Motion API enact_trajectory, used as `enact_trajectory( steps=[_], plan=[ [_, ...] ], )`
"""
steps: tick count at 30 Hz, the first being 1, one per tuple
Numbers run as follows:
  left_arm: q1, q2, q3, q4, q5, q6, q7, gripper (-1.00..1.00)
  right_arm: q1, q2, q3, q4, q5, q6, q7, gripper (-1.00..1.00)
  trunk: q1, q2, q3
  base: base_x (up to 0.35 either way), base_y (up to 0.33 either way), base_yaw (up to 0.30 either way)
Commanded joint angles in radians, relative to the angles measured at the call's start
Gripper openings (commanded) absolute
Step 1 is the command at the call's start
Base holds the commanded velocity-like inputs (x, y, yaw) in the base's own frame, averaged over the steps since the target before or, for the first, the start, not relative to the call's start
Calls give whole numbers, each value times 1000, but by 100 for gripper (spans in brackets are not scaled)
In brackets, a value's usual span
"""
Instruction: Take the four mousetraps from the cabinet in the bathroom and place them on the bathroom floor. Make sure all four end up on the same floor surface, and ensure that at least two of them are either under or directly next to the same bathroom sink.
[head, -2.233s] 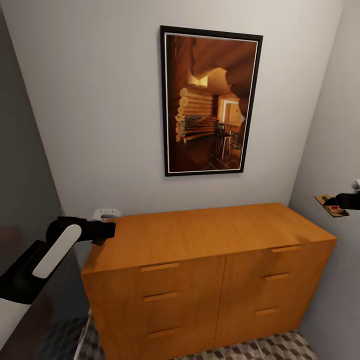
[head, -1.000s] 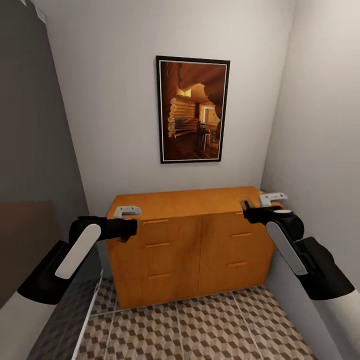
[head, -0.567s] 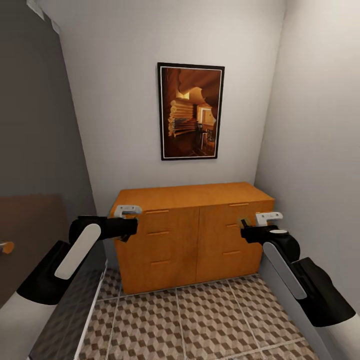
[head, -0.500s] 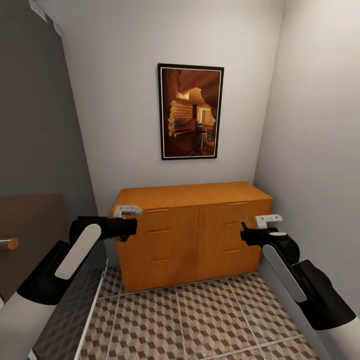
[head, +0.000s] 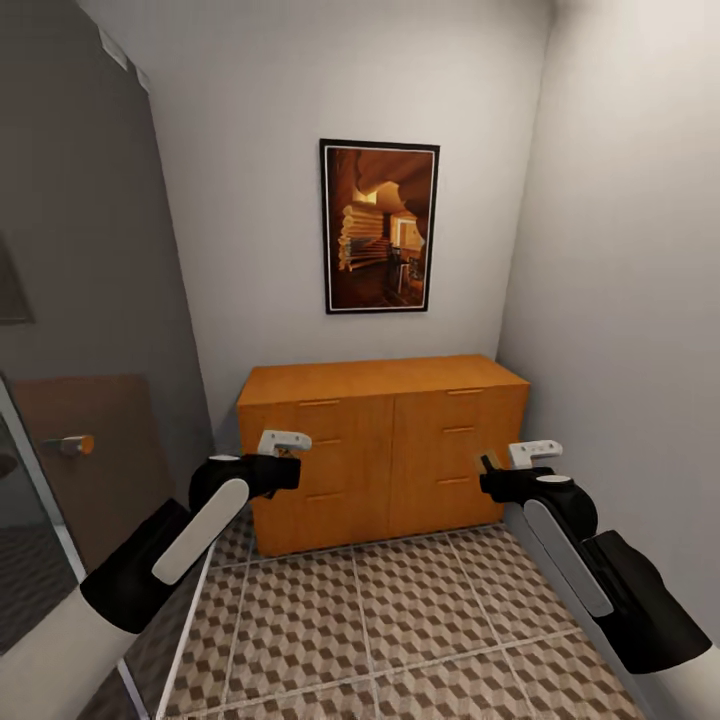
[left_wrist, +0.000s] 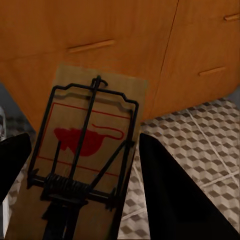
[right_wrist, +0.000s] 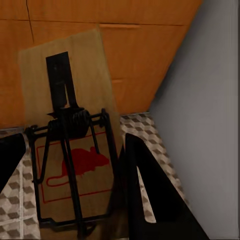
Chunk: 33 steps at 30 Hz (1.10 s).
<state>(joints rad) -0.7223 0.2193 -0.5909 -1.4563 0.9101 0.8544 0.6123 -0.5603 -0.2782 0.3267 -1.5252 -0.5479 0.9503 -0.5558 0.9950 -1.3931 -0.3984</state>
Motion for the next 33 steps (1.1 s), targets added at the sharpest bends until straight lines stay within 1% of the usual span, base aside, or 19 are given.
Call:
enact_trajectory(
  steps=[1, 3, 5, 6, 7, 10, 13, 15, 16, 17, 18, 20, 22, 24, 27, 29, 31, 32, 33],
  plan=[
    [-1, 0, -3, 21, 10, -4, 10, -100, -1, 2, 3, 0, -9, 1, -10, -100, -1, -1, -1, -346, 0, 0],
    [0, -7, -4, 86, 10, -47, 6, -100, -1, 9, 2, 8, -9, 0, -11, -100, -1, -1, -1, -346, 0, 0],
    [0, -18, -5, 184, 10, -121, -3, -100, -1, 13, 2, 26, -9, -3, -12, -100, -1, -1, -1, -346, 0, 0],
    [0, -37, -6, 274, 8, -158, -16, -100, -1, 14, 3, 57, -9, -5, -13, -100, -1, -1, -1, -346, 0, 0],
    [0, -49, -6, 314, 6, -168, -27, -100, -1, 15, 3, 72, -9, -6, -13, -100, -1, -1, -1, -346, 0, 0],
    [0, -68, -6, 378, 3, -181, -55, -100, -1, 16, 3, 91, -9, -9, -13, -100, -1, -1, -1, -346, 0, 0],
    [0, -81, -6, 419, 6, -188, -81, -100, -1, 17, 3, 106, -9, -12, -12, -100, -1, -1, -1, -346, 0, 0],
    [0, -82, -6, 440, 7, -190, -83, -100, -1, 27, 3, 108, -9, -13, -11, -100, -1, -1, -1, -346, 0, 0],
    [0, -83, -6, 480, 8, -207, -83, -100, -1, 47, 3, 142, -8, -15, -10, -100, -1, -1, -1, -346, 0, 0],
    [0, -83, -6, 487, 8, -211, -83, -100, -1, 49, 3, 153, -8, -15, -9, -100, -1, -1, -1, -346, 0, 0],
    [3, -90, -6, 530, 8, -242, -84, -100, -1, 56, 3, 213, -8, -28, -9, -100, -1, -1, -1, -346, 0, 0],
    [5, -101, -6, 581, 8, -256, -86, -100, -1, 58, 3, 241, -9, -36, -9, -100, -1, -1, -1, -346, 0, 0],
    [6, -125, -6, 654, 7, -263, -107, -100, -1, 60, 4, 280, -9, -40, -2, -100, -1, -1, -1, -346, 0, 0],
    [6, -139, -6, 710, 6, -271, -127, -100, -1, 60, 4, 308, -9, -41, 5, -100, -1, -1, -1, -346, 0, 0],
    [6, -148, -6, 809, 6, -313, -163, -100, -1, 60, 4, 353, -9, -56, 9, -100, -1, -1, -1, -345, 0, 0],
    [7, -152, -6, 899, 5, -377, -218, -100, -1, 66, 6, 401, -8, -96, 11, -100, -1, -1, -1, -345, 0, 0],
    [6, -155, -6, 989, 2, -441, -300, -100, -1, 91, 25, 457, -1, -137, 16, -100, -1, -1, -1, -345, 0, 0],
    [6, -156, -6, 1010, 1, -453, -322, -100, -1, 104, 44, 482, 1, -153, 17, -100, -1, -1, -1, -345, 0, 0],
    [6, -158, -6, 1053, 0, -473, -361, -100, -1, 110, 56, 493, 2, -161, 17, -100, -1, -1, -1, -345, 0, 0]
  ],
)
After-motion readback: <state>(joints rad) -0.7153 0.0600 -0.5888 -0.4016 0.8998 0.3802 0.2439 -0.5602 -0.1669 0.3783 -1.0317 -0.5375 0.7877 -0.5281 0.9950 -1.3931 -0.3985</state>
